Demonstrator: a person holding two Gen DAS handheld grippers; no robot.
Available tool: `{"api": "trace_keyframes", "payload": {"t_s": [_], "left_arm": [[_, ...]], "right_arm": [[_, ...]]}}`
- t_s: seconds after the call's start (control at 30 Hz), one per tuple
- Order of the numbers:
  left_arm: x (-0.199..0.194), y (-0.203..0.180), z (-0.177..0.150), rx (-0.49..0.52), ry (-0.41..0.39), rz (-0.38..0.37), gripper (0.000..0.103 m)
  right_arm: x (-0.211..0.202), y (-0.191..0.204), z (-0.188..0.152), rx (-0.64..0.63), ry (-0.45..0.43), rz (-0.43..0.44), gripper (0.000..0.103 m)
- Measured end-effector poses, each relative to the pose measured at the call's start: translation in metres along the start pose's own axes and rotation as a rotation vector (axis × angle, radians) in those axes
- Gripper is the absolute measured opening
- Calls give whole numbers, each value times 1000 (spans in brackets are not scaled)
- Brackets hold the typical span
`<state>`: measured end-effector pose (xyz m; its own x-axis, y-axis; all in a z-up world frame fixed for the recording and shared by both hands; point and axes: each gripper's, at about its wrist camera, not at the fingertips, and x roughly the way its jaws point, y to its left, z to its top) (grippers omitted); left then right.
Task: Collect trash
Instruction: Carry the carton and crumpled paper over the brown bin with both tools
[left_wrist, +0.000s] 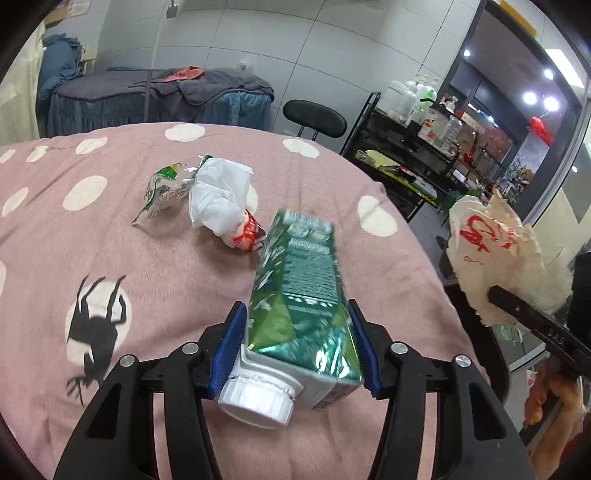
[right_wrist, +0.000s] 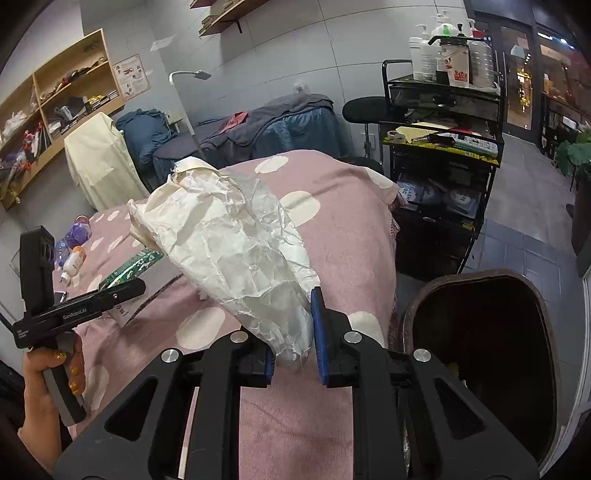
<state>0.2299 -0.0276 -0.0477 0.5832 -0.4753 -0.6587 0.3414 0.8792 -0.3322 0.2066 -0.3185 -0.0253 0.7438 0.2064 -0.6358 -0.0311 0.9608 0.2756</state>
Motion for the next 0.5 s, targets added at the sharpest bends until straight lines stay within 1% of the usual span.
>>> {"api": "trace_keyframes", "payload": {"t_s": [0.07,0.17,0.37,0.5], "left_arm": [[-3,-6,-3,7,-9,-8,51],[-6,-14,-8,26,-33,7,51],[-18,-29,-11,27,-71,-30,51],[-27,-47,-16,49,-90,-62,51]], "right_arm": [[-4,-3,-5,15,-3,4,18],[-10,-9,-12,31,-3,3,18],[-27,-21,-23,57,-23,-14,18],[-42,-34,-30,90,-42,-30,18]]}}
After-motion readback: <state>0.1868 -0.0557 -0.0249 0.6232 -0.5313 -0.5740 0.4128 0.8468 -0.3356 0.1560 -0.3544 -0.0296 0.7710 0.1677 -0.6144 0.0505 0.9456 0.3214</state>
